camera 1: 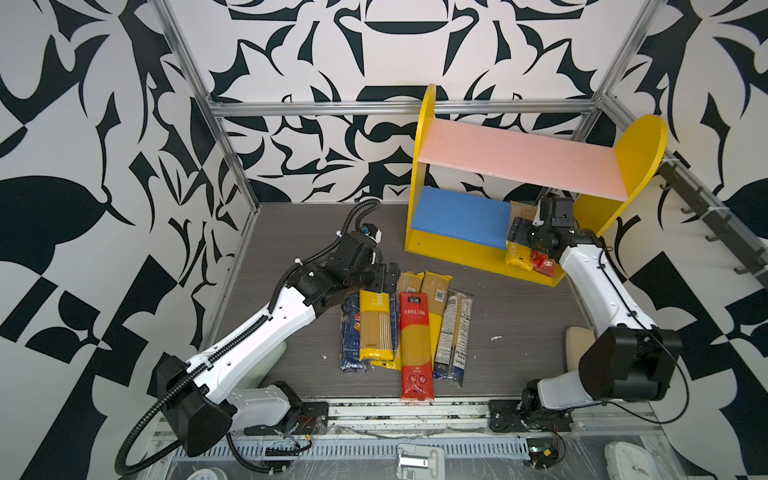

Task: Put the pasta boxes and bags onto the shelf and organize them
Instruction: 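Stand the yellow-banded bag beside the red-and-white bag and open the right gripper, then withdraw the right gripper while the left gripper grasps the yellow PASTATIME bag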

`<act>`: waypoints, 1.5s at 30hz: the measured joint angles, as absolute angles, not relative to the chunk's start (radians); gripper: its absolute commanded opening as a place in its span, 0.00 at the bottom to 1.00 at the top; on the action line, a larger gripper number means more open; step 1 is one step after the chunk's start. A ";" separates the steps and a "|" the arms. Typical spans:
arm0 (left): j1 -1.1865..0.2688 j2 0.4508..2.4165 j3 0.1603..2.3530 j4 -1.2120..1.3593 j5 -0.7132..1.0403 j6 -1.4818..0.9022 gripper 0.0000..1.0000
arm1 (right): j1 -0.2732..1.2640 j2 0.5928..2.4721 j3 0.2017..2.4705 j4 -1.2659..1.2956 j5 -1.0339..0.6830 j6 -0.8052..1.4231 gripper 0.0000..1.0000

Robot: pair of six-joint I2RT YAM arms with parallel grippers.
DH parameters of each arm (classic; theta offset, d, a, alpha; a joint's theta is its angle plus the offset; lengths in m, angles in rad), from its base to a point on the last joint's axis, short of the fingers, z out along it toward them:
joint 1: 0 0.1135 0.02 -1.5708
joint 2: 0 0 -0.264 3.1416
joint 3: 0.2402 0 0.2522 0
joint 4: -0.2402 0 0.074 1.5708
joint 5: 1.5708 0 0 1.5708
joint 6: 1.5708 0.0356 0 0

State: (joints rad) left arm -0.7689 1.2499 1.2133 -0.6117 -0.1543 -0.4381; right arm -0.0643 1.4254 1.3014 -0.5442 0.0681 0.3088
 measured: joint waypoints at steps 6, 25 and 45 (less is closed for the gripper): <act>-0.769 1.192 1.161 -0.646 -0.177 -0.479 0.99 | -0.064 1.294 1.258 -0.597 0.051 0.324 0.99; -0.916 0.979 0.957 -0.876 -0.256 -0.729 1.00 | -0.037 1.087 1.173 -0.751 -0.001 0.339 1.00; -1.309 1.170 0.957 -0.965 -0.456 -1.094 0.99 | 0.294 0.751 1.056 -0.932 -0.037 0.461 1.00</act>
